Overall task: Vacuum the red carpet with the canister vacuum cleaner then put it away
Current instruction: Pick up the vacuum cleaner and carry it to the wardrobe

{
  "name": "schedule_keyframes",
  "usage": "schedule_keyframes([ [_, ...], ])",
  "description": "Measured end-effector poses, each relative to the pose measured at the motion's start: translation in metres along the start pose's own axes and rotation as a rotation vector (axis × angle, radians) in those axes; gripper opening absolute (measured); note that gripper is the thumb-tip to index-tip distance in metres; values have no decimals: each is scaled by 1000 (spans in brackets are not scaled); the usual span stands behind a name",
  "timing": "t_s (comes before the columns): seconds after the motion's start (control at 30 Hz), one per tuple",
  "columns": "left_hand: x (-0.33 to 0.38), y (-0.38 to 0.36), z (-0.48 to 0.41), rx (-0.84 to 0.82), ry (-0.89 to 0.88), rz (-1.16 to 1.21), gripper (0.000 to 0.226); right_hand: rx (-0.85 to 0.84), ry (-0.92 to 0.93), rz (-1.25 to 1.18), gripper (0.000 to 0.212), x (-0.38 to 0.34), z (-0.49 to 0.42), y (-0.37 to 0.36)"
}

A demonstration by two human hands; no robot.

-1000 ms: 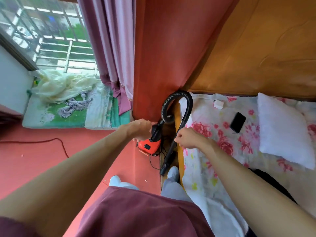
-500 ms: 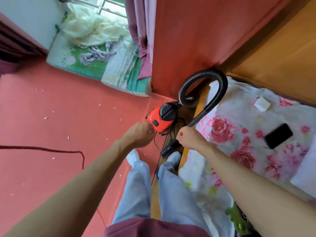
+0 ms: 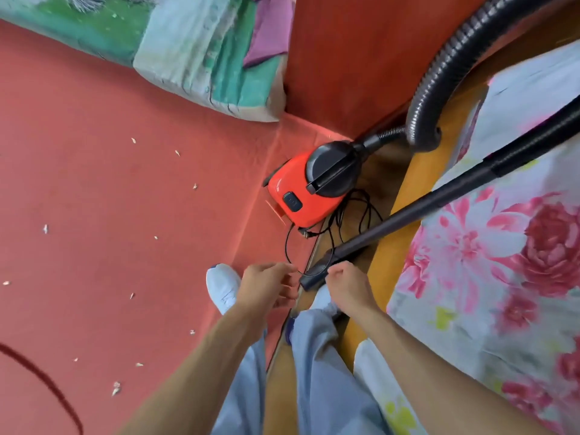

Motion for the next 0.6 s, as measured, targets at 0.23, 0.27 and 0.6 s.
schedule_keyframes([
  [0.23, -82, -2, -120, 27, 115, 228, 11, 223, -119, -149, 35, 28, -139, -34],
  [0.27, -92, -6, -134, 13, 125, 238, 12, 273, -142, -161, 44, 31, -157, -33],
  [0.6, -125, -41, -209, -128, 162, 193, 17, -50, -419, -657, 48, 57, -276, -105],
])
Point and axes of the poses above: each hand's wrist, its own z-axis away from the middle knuckle, its own y-axis out of the back of the hand, x = y × z, the point moved 9 cm from there along -z, towards the middle knuckle, and after that the axes turned 10 degrees about z, right-handed, at the moved point
